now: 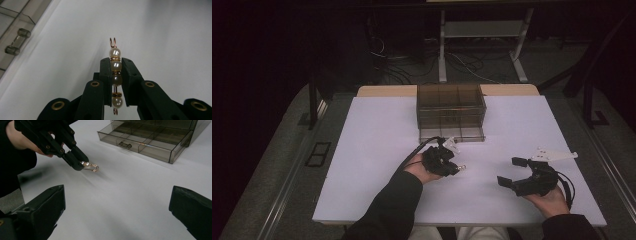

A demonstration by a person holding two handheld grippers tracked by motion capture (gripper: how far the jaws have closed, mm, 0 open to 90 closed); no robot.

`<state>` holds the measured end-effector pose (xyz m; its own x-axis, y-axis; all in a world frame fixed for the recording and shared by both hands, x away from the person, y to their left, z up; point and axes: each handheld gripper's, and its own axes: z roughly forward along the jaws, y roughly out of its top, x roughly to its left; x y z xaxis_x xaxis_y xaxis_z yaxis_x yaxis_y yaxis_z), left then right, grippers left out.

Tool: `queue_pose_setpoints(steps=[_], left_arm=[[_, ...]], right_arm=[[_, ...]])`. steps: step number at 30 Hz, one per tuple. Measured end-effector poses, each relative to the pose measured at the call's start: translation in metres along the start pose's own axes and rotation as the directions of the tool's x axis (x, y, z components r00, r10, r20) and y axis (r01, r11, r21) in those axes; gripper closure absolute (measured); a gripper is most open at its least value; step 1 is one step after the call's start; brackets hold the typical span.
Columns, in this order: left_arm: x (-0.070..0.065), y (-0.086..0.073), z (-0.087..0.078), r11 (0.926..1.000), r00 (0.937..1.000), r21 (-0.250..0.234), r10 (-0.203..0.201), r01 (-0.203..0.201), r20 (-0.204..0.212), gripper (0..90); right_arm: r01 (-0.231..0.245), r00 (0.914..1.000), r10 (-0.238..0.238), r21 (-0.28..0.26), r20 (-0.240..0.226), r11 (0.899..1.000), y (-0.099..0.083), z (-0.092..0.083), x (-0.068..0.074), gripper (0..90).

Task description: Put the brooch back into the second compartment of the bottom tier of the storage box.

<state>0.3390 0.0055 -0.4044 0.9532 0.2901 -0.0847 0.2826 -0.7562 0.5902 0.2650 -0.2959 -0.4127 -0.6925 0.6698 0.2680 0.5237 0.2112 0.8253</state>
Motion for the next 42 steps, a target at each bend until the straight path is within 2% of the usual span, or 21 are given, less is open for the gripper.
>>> queue_pose_setpoints(steps=[8, 9, 11, 17, 29, 38, 42], left_arm=[[0.002, 0.006, -0.006, 0.9997, 0.9999, -0.022, -0.012, 0.012, 0.002, 78.9], [0.003, 0.006, -0.008, 0.9999, 1.0, -0.012, -0.001, 0.001, 0.003, 78.9], [0.004, 0.007, -0.009, 0.9994, 0.9999, -0.032, -0.011, 0.011, 0.001, 78.9], [0.008, 0.012, -0.015, 0.9988, 0.9999, -0.048, -0.014, 0.013, -0.005, 78.9], [0.021, 0.022, -0.028, 0.998, 0.9996, -0.062, 0.009, -0.01, -0.027, 78.9], [0.026, 0.028, -0.033, 0.9965, 0.9995, -0.083, -0.011, 0.009, -0.029, 78.9], [0.031, 0.03, -0.035, 0.996, 0.9993, -0.089, -0.003, 0.0, -0.037, 78.9]], right_arm=[[0.0, 1.0, 0.0, -0.001, -0.001, 1.0, 0.0, 0.0, 0.0, 0.3], [0.002, 1.0, -0.002, -0.001, -0.001, 1.0, 0.0, 0.0, 0.0, 0.3], [-0.001, 1.0, 0.001, 0.0, -0.001, 1.0, 0.0, 0.0, 0.0, 0.3], [0.0, 1.0, 0.0, 0.0, -0.002, 1.0, 0.0, 0.0, 0.0, 0.3], [0.001, 1.0, -0.001, 0.0, -0.002, 1.0, 0.0, -0.001, 0.0, 0.3], [-0.007, 1.0, 0.007, 0.004, -0.006, 1.0, 0.0, -0.001, 0.0, 0.3], [-0.003, 1.0, 0.003, 0.002, -0.004, 1.0, 0.0, -0.001, 0.0, 0.3]])
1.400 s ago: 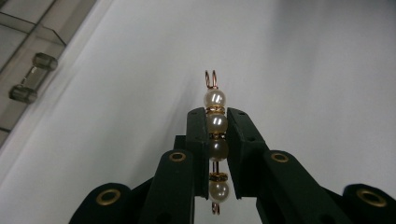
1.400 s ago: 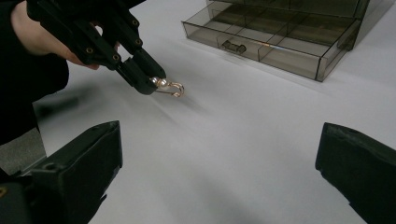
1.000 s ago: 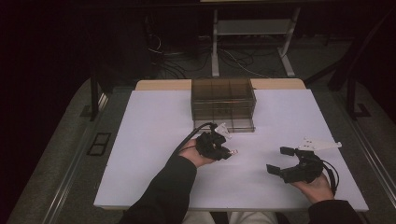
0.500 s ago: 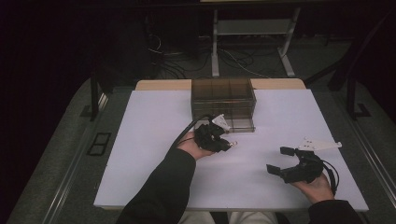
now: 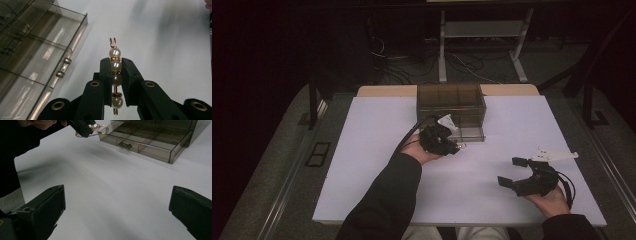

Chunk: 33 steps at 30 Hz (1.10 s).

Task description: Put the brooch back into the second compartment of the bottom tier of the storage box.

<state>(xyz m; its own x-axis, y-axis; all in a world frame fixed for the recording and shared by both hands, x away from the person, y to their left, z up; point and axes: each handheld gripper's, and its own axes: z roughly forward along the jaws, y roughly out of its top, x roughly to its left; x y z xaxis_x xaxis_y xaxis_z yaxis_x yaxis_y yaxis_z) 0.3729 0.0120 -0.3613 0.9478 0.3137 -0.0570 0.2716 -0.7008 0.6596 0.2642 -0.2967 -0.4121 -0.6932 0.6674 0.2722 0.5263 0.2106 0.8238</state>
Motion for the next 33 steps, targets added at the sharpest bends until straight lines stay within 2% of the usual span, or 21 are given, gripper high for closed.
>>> queue_pose_setpoints(steps=[1, 2, 14, 23, 33], left_arm=[[0.0, 0.0, 0.0, 0.9999, 0.9999, -0.002, -0.01, 0.01, -0.002, 78.9], [0.002, 0.001, -0.001, 1.0, 1.0, -0.002, 0.001, -0.001, -0.004, 78.9], [0.015, 0.009, -0.005, 0.9989, 0.9997, -0.045, -0.016, 0.015, -0.016, 78.8], [0.026, 0.016, -0.004, 0.9984, 0.9996, -0.054, -0.016, 0.015, -0.024, 78.9], [0.038, 0.019, -0.002, 0.9957, 0.9987, -0.084, -0.041, 0.038, -0.03, 78.9]], right_arm=[[0.0, 1.0, 0.0, 0.0, 0.0, 1.0, 0.0, 0.0, 0.0, 0.3], [0.0, 1.0, 0.0, 0.0, 0.0, 1.0, 0.0, 0.0, 0.0, 0.3], [0.0, 1.0, 0.0, -0.002, -0.001, 1.0, 0.0, 0.0, 0.0, 0.3], [-0.002, 1.0, 0.002, -0.005, 0.001, 1.0, 0.001, 0.001, -0.001, 0.3], [-0.005, 1.0, 0.005, -0.006, 0.001, 1.0, 0.002, 0.001, -0.001, 0.3]])
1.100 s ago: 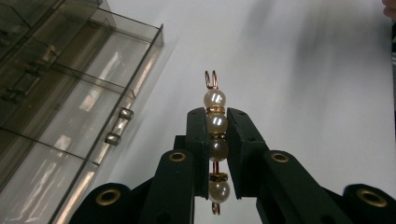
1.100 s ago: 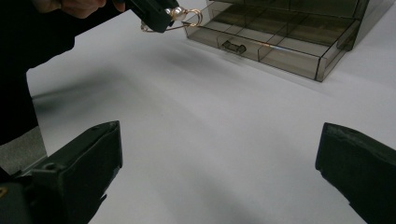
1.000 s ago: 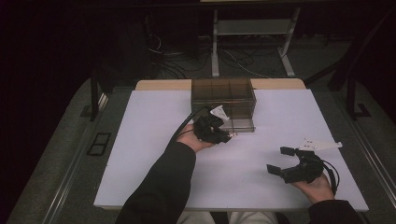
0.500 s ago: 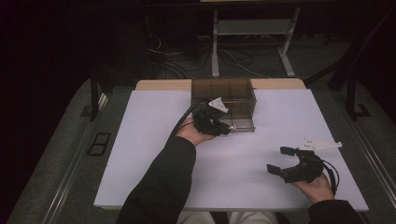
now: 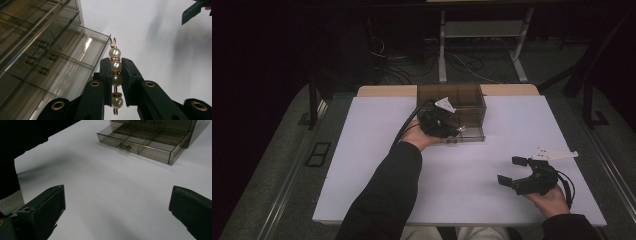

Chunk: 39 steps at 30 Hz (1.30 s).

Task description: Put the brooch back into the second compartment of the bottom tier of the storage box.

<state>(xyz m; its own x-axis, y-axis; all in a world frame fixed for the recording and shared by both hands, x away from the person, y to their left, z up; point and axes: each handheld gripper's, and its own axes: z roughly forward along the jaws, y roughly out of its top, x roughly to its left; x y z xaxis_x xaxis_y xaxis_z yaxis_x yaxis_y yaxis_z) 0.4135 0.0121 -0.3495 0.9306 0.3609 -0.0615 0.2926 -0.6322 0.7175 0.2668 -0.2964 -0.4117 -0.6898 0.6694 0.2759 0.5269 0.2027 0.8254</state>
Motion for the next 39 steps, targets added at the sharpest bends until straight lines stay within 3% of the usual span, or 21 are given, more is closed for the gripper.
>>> queue_pose_setpoints(steps=[11, 34, 39], left_arm=[[0.015, -0.002, 0.004, 0.9974, 0.9986, -0.051, -0.051, 0.05, -0.013, 78.8], [0.033, -0.011, 0.027, 0.9951, 0.995, -0.043, -0.091, 0.089, -0.042, 78.8], [0.037, -0.014, 0.032, 0.9966, 0.9959, -0.023, -0.081, 0.08, -0.041, 78.9]], right_arm=[[0.002, 1.0, -0.002, 0.001, -0.001, 1.0, 0.0, 0.0, 0.0, 0.3], [0.003, 1.0, -0.003, 0.003, -0.002, 1.0, 0.0, 0.0, 0.0, 0.3], [0.005, 1.0, -0.005, 0.002, -0.002, 1.0, 0.0, -0.001, -0.001, 0.3]])
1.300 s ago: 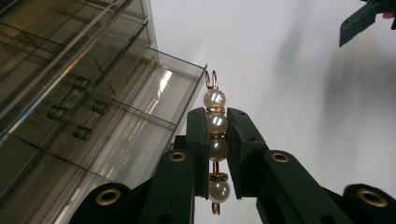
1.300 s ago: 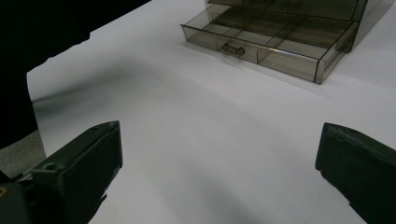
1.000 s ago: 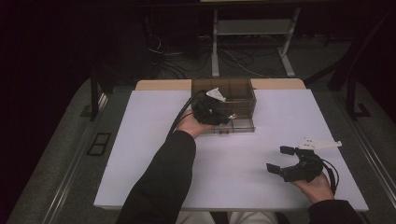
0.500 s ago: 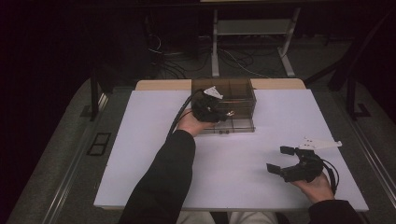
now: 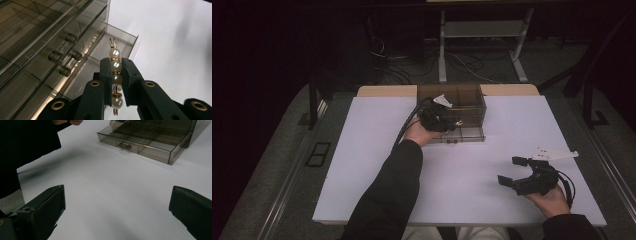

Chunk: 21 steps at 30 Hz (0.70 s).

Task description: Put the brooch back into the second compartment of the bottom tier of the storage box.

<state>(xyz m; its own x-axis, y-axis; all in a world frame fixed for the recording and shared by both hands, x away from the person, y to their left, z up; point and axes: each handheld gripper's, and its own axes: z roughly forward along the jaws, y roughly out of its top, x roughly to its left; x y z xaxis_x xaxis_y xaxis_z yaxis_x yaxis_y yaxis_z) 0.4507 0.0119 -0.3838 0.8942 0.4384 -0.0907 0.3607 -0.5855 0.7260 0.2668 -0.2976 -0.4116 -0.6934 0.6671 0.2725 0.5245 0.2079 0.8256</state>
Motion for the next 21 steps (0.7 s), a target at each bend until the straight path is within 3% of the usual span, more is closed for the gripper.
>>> queue_pose_setpoints(steps=[6, 16, 21], left_arm=[[0.004, -0.002, 0.005, 0.9997, 1.0, 0.022, 0.005, -0.005, -0.004, 78.8], [0.01, -0.008, 0.014, 0.9994, 0.9995, 0.023, -0.024, 0.024, -0.019, 78.8], [0.013, -0.01, 0.019, 0.9995, 0.9995, 0.029, -0.014, 0.015, -0.028, 78.9]], right_arm=[[-0.002, 1.0, 0.002, 0.003, -0.001, 1.0, 0.0, 0.0, 0.0, 0.3], [-0.006, 1.0, 0.006, 0.002, -0.002, 1.0, 0.0, -0.001, -0.001, 0.3], [-0.002, 1.0, 0.002, 0.002, -0.002, 1.0, 0.0, -0.001, -0.001, 0.3]])
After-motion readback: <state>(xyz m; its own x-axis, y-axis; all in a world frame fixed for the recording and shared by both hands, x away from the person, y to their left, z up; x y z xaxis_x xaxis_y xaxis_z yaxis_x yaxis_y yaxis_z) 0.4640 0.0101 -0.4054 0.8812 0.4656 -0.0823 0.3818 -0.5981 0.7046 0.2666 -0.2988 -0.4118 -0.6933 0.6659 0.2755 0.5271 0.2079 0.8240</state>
